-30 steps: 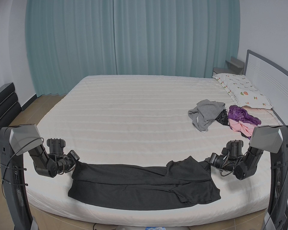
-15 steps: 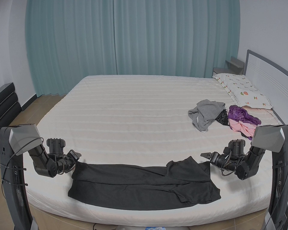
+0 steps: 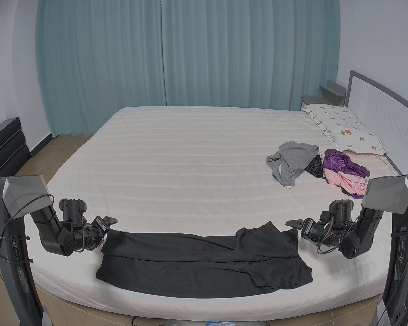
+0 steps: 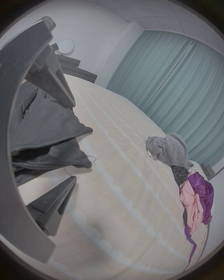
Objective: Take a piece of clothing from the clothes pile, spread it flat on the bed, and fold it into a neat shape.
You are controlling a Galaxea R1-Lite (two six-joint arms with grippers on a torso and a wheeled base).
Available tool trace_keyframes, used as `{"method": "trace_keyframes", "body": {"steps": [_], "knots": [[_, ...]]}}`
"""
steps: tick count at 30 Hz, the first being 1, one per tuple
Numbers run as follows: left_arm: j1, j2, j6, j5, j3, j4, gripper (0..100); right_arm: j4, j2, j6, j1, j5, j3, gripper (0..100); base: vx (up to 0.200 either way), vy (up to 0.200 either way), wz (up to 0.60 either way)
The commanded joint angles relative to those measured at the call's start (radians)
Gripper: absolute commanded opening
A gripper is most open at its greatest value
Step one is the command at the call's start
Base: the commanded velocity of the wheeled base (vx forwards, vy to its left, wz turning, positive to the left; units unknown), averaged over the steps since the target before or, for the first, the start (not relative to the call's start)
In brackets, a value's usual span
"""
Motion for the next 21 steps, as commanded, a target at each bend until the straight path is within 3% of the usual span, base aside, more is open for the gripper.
{"method": "trace_keyframes", "body": {"steps": [1, 4, 9, 13, 21], "knots": [[0.0, -0.037, 0.008, -0.005, 0.03, -0.002, 100, -0.002, -0.013, -0.001, 0.001, -0.001, 0.031, 100, 0.0, 0.0, 0.0], [0.0, -0.037, 0.008, -0.005, 0.041, -0.002, 100, -0.002, -0.027, 0.005, 0.001, -0.004, 0.039, 100, 0.0, 0.0, 0.0], [0.0, -0.058, 0.005, -0.005, 0.084, -0.002, 100, -0.002, -0.076, 0.013, 0.001, -0.004, 0.103, 100, -0.2, 0.0, 0.0], [0.0, -0.094, 0.005, -0.005, 0.167, -0.011, 100, -0.003, -0.108, 0.073, 0.024, -0.005, 0.172, 100, -0.2, 0.0, 0.0], [-0.014, -0.084, 0.015, 0.019, 0.354, -0.178, 100, -0.091, -0.101, 0.096, 0.052, -0.04, 0.286, 100, 0.0, 0.0, 0.0]]}}
